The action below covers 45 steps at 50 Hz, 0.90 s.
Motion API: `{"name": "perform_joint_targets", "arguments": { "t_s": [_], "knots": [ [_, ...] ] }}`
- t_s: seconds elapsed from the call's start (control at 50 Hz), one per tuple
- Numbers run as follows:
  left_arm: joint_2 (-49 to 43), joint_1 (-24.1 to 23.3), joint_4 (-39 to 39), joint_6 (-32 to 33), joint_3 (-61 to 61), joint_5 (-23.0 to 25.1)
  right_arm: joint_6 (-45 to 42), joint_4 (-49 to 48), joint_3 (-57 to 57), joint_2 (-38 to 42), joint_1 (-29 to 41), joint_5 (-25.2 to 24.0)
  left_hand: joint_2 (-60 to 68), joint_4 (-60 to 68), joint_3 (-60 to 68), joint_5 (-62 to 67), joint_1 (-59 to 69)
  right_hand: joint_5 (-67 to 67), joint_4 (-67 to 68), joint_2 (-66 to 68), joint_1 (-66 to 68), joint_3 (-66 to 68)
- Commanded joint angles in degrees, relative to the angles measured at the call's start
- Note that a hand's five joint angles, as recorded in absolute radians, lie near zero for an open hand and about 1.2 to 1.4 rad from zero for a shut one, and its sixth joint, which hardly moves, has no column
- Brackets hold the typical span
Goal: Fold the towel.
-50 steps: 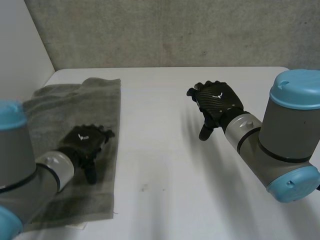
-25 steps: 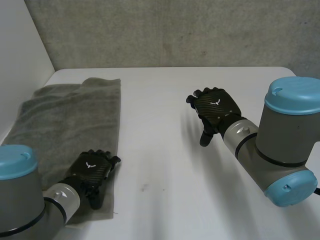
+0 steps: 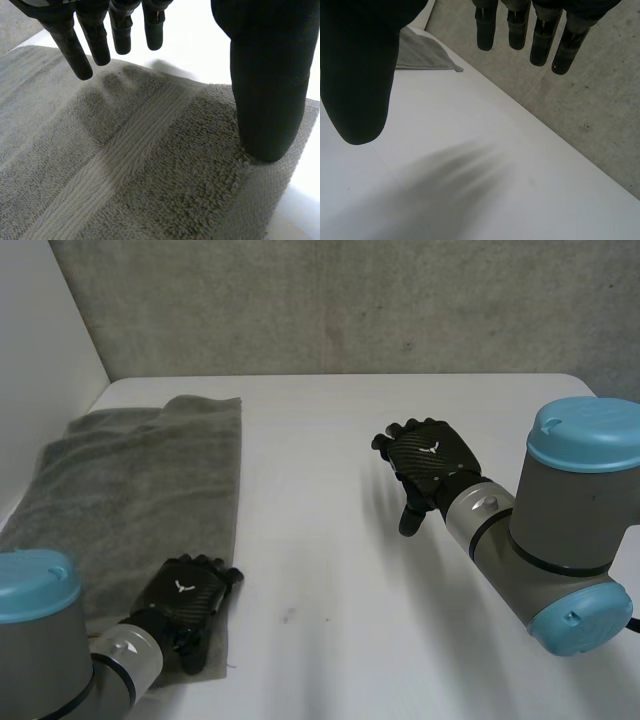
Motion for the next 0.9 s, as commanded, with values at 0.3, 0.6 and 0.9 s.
{"name": "perform_joint_targets", "arguments": {
  "t_s": [0.3,0.6,0.9],
  "knots": [
    [-1.1,0.1,9.2,0.1,1.1,-0.3,0.0,0.0,0.1,0.0,0.3,0.1,21.4,21.3,21.4,21.7,21.4,-2.5,-3.2,-2.5,-1.7,-2.2],
    [-4.9,0.2,11.7,0.2,4.6,-0.6,0.0,0.0,0.1,-0.1,0.3,0.2,27.9,27.9,28.0,28.2,28.0,-2.5,-3.2,-2.5,-1.7,-2.2],
    [-3.1,0.9,8.0,0.2,3.6,0.0,0.0,0.0,0.0,-0.2,0.3,0.1,37.2,37.2,37.2,37.5,37.3,-2.5,-3.2,-2.5,-1.7,-2.2]
  ]
}}
